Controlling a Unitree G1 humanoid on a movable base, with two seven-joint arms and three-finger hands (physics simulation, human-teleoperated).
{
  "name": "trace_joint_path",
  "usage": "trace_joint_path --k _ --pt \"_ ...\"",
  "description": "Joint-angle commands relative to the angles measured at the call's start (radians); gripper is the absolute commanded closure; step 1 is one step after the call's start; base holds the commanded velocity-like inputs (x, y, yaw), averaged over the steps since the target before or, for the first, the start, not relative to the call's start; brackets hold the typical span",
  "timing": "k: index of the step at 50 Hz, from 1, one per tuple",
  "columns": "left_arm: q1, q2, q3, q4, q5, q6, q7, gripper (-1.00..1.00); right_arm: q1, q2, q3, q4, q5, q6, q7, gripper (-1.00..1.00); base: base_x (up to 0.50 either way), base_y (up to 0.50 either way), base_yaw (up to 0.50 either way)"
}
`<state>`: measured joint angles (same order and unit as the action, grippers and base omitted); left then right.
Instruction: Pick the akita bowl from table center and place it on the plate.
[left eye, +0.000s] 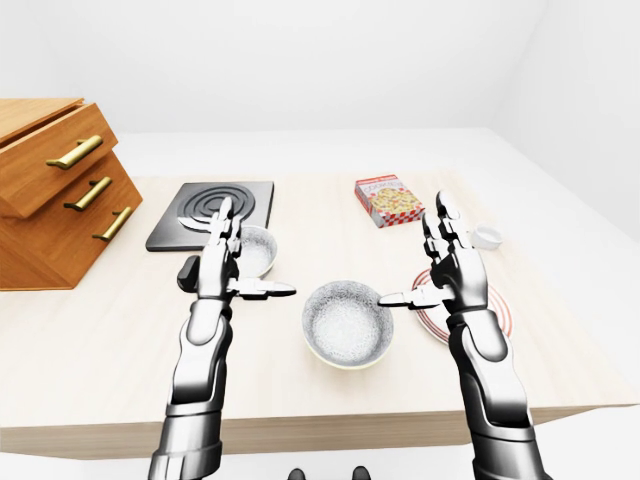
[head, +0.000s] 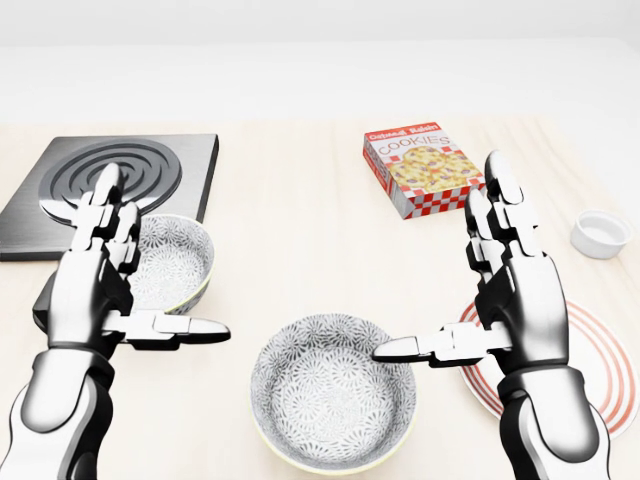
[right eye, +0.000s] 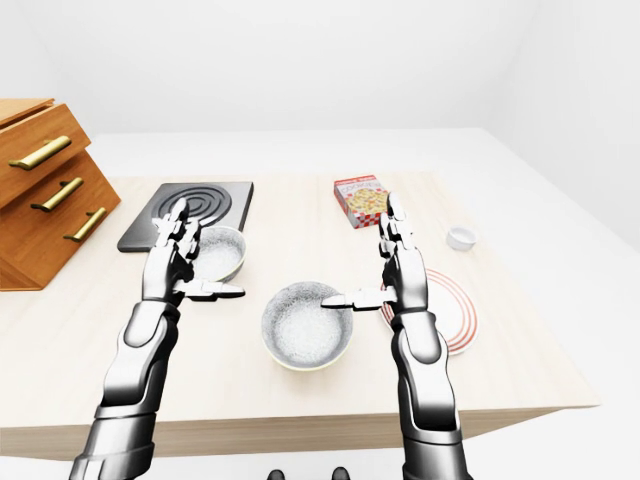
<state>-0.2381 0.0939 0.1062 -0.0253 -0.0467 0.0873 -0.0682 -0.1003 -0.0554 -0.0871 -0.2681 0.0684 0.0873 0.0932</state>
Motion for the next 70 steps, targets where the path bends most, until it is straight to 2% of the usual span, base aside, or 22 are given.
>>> trace_joint_path --k 1,9,12,14,15,16,17,20,22,25,30,35,41,44,53,70 --pt "0.002 0.006 0.008 0.007 0.0 0.0 0.003 -1.0 -0.002 0.001 0.004 0.004 -0.007 0.0 -0.008 -1.0 0.0 0.0 0.0" --pt "-0.033 0.038 0.027 0.072 0.034 0.0 0.003 -1.0 -0.017 0.001 0.004 0.039 -0.049 0.0 -0.045 -1.0 0.0 0.0 0.0" --pt "-0.076 0.072 0.023 0.168 0.114 0.0 0.023 -1.0 -0.034 -0.014 0.008 0.072 -0.115 0.0 -0.09 -1.0 0.0 0.0 0.0" --pt "-0.121 0.106 0.022 0.291 0.193 -0.043 0.039 -1.0 -0.03 -0.008 -0.005 0.03 -0.106 0.0 -0.093 -1.0 0.0 0.0 0.0" --pt "-0.141 0.123 0.018 0.35 0.239 -0.077 0.051 -1.0 -0.038 -0.002 -0.018 0.022 -0.081 0.0 -0.09 -1.0 0.0 0.0 0.0" --pt "-0.159 0.134 0.02 0.399 0.272 -0.116 0.07 -1.0 -0.04 -0.003 -0.023 0.013 -0.067 0.0 -0.091 -1.0 0.0 0.0 0.0" --pt "-0.196 0.165 0.012 0.498 0.35 -0.175 0.117 -1.0 -0.047 -0.009 -0.028 -0.001 -0.059 0.0 -0.091 -1.0 0.0 0.0 0.0" --pt "-0.245 0.193 0.011 0.625 0.427 -0.175 0.15 -1.0 -0.047 -0.018 -0.025 -0.012 -0.059 0.0 -0.094 -1.0 0.0 0.0 0.0" --pt "-0.281 0.222 -0.009 0.735 0.517 -0.175 0.194 -1.0 -0.047 -0.013 -0.033 -0.029 -0.042 0.0 -0.095 -1.0 0.0 0.0 0.0" --pt "-0.314 0.237 -0.015 0.83 0.567 -0.175 0.219 -1.0 -0.043 -0.019 -0.027 -0.035 -0.041 0.0 -0.086 -1.0 0.0 0.0 0.0" --pt "-0.404 0.266 -0.049 1.06 0.67 -0.175 0.327 -1.0 -0.046 -0.014 -0.028 -0.045 -0.026 0.0 -0.088 -1.0 0.0 0.0 0.0" --pt "-0.473 0.27 -0.087 1.226 0.749 -0.175 0.388 -1.0 -0.051 -0.013 -0.03 -0.045 -0.023 0.0 -0.09 -1.0 0.0 0.0 0.0" --pt "-0.502 0.26 -0.108 1.286 0.815 -0.175 0.432 -1.0 -0.052 -0.017 -0.031 -0.042 -0.017 0.0 -0.09 -1.0 0.0 0.0 0.0" --pt "-0.514 0.252 -0.137 1.309 0.876 -0.175 0.455 -1.0 -0.049 -0.018 -0.033 -0.04 -0.015 0.0 -0.09 -1.0 0.0 0.0 0.0" --pt "-0.547 0.229 -0.154 1.332 0.983 -0.175 0.496 -1.0 -0.046 -0.016 -0.029 -0.033 -0.016 0.0 -0.09 -1.0 0.0 0.0 0.0" --pt "-0.555 0.2 -0.161 1.356 1.07 -0.175 0.496 -1.0 -0.074 -0.018 -0.021 -0.02 -0.012 0.0 -0.095 -1.0 0.0 0.0 0.0"
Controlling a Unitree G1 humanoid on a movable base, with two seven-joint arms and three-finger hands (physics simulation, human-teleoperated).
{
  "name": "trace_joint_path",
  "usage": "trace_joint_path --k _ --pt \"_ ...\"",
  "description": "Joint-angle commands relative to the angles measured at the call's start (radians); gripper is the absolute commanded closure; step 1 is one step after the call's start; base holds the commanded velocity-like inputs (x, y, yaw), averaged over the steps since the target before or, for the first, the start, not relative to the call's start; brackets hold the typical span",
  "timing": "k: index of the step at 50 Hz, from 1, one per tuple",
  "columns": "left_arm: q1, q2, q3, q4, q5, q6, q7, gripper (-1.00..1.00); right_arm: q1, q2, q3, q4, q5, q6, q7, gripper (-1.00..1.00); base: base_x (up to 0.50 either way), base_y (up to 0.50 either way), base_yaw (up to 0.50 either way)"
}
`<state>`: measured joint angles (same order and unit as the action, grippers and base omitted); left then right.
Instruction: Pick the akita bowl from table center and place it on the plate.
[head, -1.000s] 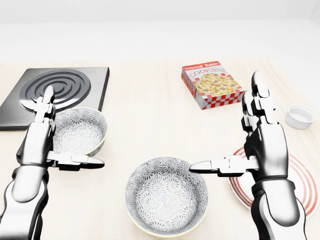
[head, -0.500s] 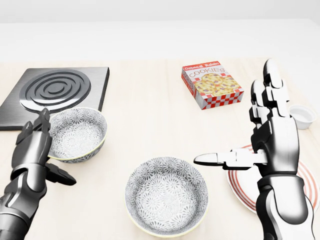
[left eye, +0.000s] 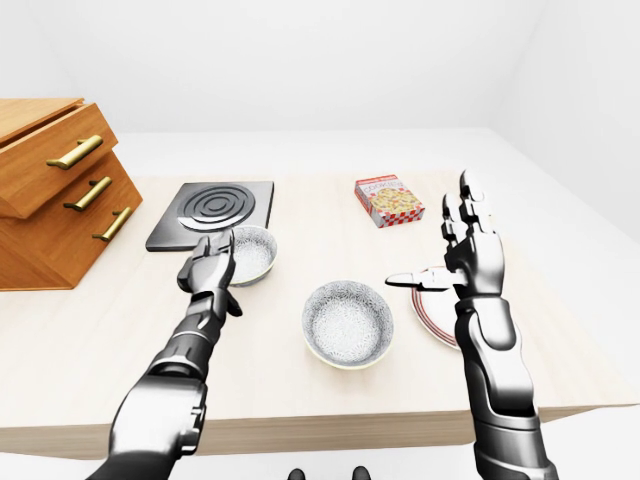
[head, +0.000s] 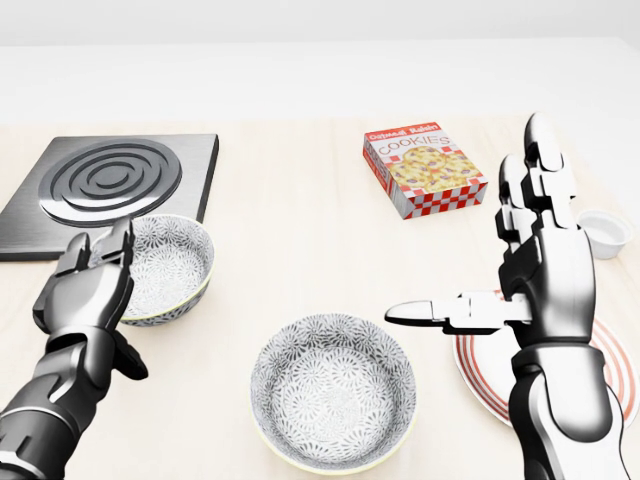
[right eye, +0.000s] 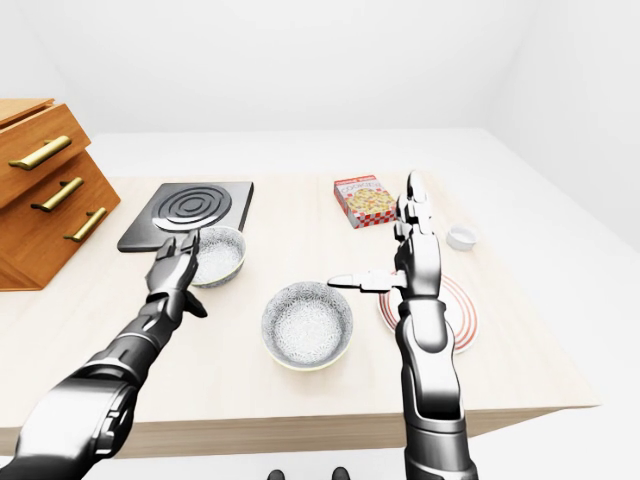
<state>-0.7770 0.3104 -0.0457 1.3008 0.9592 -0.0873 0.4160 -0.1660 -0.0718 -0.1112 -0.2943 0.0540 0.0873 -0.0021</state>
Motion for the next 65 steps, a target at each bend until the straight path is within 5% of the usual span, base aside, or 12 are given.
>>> trace_joint_path --k 1,23,24,26,27,47,53,65 --pt "-0.014 -0.021 -0.012 0.03 0.069 0.0 0.015 -1.0 -0.009 -0.001 0.003 0.008 0.003 0.0 0.001 -1.0 0.0 0.0 0.0" --pt "-0.02 -0.041 0.004 0.048 0.072 0.0 -0.051 -1.0 -0.029 -0.012 -0.01 -0.027 0.016 0.0 0.009 -1.0 0.0 0.0 0.0" --pt "-0.018 -0.04 0.004 0.048 0.071 0.0 -0.05 -0.76 -0.03 -0.012 -0.01 -0.026 0.016 0.0 0.009 -1.0 0.0 0.0 0.0" --pt "-0.012 -0.039 0.004 0.049 0.07 0.0 -0.05 0.18 -0.033 -0.012 -0.009 -0.021 0.016 0.0 0.008 -1.0 0.0 0.0 0.0" --pt "-0.009 -0.039 0.004 0.049 0.071 0.0 -0.042 0.98 -0.033 -0.012 -0.008 -0.019 0.016 0.0 0.008 -1.0 0.0 0.0 0.0" --pt "0.002 -0.042 0.003 0.046 0.055 0.0 -0.002 1.0 -0.012 -0.006 0.002 -0.012 0.001 0.0 0.015 -1.0 0.0 0.0 0.0" --pt "-0.005 -0.033 -0.027 0.048 0.123 0.0 0.067 1.0 -0.004 -0.006 0.007 -0.006 -0.011 0.0 0.021 -1.0 0.0 0.0 0.0" --pt "-0.011 -0.024 -0.03 0.052 0.188 0.0 0.092 1.0 -0.008 -0.006 0.002 0.023 -0.041 0.0 0.039 -1.0 0.0 0.0 0.0"
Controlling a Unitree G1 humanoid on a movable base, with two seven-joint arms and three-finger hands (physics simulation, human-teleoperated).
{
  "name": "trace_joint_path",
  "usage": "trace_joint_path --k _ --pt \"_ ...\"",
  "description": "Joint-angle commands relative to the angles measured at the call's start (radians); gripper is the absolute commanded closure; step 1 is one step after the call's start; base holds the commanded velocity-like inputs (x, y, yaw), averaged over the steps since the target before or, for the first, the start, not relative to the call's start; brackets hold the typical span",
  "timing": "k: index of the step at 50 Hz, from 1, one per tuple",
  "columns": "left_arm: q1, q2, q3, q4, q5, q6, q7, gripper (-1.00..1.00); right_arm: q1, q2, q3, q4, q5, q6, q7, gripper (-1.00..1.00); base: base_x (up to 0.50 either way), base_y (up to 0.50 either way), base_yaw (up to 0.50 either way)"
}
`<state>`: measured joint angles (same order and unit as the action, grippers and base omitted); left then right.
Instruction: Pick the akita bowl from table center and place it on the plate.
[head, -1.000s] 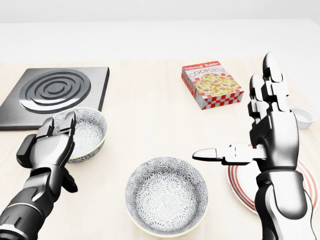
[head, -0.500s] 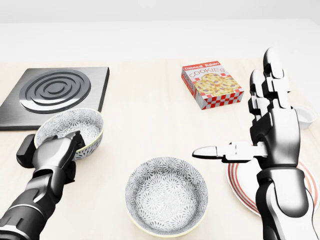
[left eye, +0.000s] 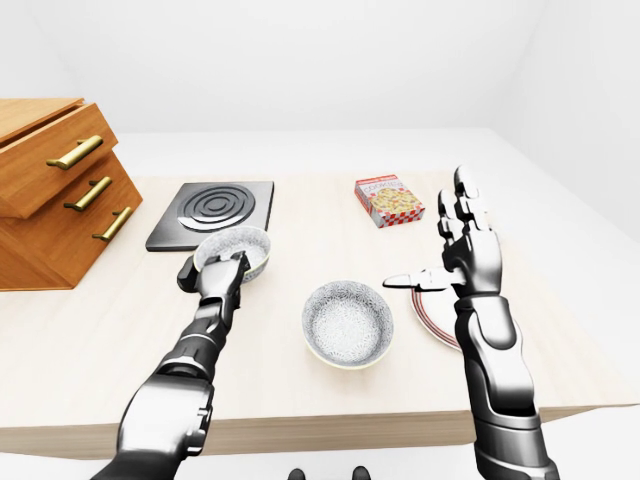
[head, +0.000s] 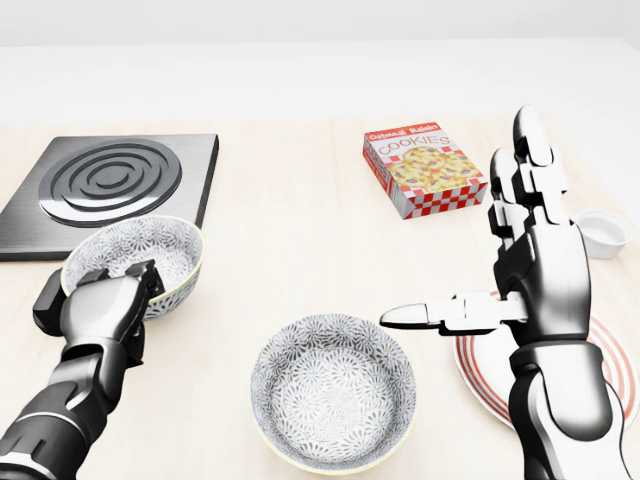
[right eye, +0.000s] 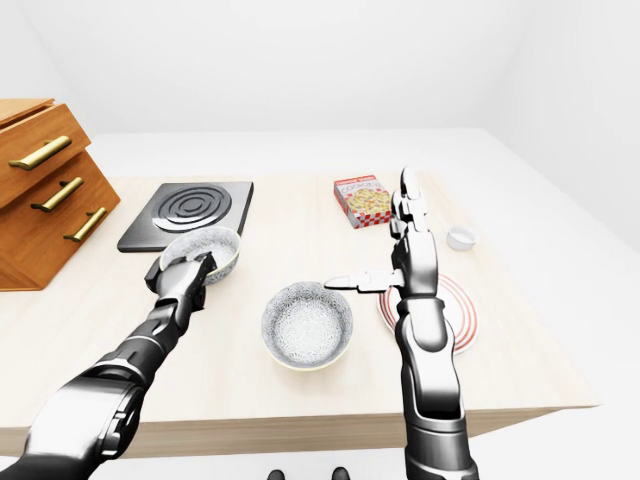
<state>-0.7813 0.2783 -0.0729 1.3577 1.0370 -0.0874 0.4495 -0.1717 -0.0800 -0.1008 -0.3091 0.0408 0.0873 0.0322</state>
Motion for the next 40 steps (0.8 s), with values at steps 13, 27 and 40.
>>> trace_joint_path --k 13,27,40 --pt "-0.016 0.019 -0.021 -0.001 0.197 0.0 0.074 1.0 -0.038 -0.024 -0.018 0.059 0.016 0.0 -0.072 -1.0 0.0 0.0 0.0" --pt "0.151 0.071 0.157 -0.975 -0.176 0.0 -0.735 1.0 -0.122 -0.058 0.004 0.083 -0.144 0.0 0.05 -1.0 0.0 0.0 0.0" --pt "0.275 0.021 0.164 -1.278 -0.224 0.0 -0.928 1.0 -0.166 -0.078 0.069 0.121 -0.338 0.0 0.201 -1.0 0.0 0.0 0.0"
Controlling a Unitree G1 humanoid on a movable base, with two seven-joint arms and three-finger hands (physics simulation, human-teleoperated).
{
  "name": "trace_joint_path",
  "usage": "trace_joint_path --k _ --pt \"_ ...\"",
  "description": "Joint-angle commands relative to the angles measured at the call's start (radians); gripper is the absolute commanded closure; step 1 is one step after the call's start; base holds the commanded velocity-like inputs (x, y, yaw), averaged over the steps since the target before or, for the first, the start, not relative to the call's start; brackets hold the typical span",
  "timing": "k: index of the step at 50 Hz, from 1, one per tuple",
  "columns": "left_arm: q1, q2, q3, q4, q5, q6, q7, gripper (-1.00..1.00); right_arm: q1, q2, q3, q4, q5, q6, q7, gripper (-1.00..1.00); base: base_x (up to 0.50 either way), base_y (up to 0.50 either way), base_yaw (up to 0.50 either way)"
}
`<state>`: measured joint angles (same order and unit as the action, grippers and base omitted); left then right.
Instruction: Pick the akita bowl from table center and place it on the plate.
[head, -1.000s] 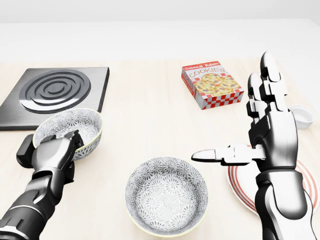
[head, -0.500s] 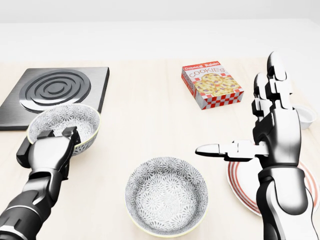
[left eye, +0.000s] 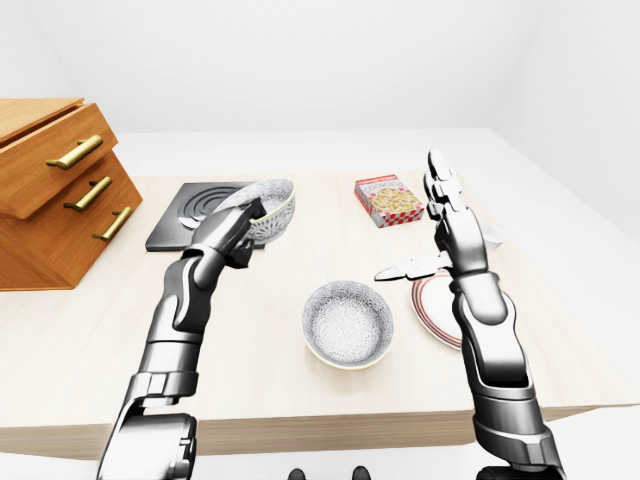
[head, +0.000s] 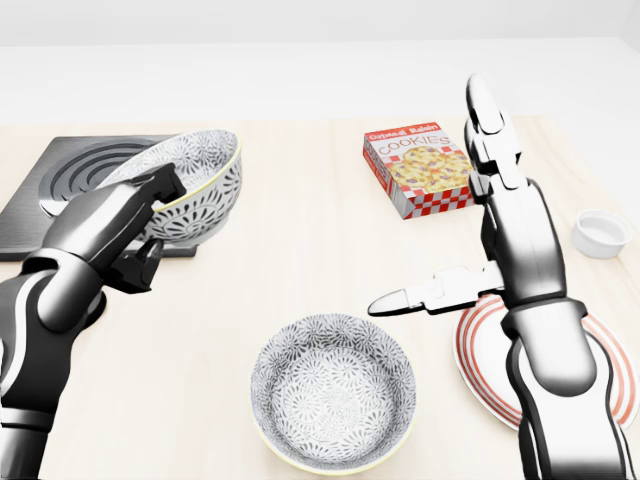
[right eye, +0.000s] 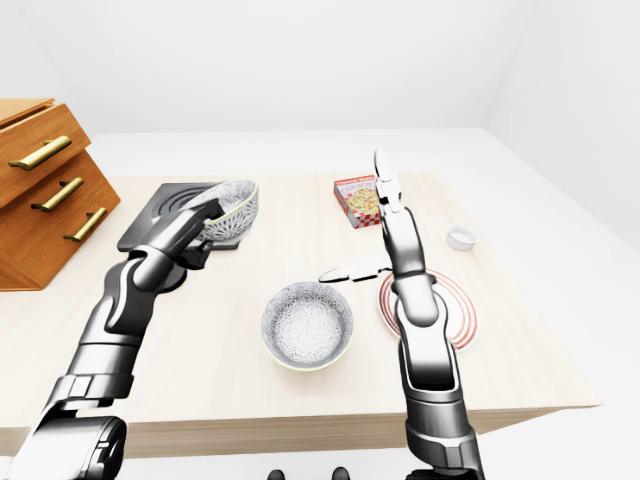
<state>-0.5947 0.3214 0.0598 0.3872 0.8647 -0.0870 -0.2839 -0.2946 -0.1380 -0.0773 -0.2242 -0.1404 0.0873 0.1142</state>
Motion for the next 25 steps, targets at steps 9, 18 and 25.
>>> trace_joint_path --k 9,18,25 --pt "0.142 -0.035 0.026 -0.377 -0.021 0.0 -0.21 1.0 -0.112 -0.025 0.075 0.112 -0.393 0.0 0.256 -1.0 0.0 0.0 0.0" --pt "0.244 -0.08 0.001 -0.493 0.042 0.0 -0.234 1.0 -0.189 -0.022 0.077 0.191 -0.557 0.0 0.339 -1.0 0.0 0.0 0.0" --pt "0.293 -0.102 -0.014 -0.558 0.079 0.0 -0.261 1.0 -0.249 -0.015 0.08 0.238 -0.629 0.0 0.371 -1.0 0.0 0.0 0.0"
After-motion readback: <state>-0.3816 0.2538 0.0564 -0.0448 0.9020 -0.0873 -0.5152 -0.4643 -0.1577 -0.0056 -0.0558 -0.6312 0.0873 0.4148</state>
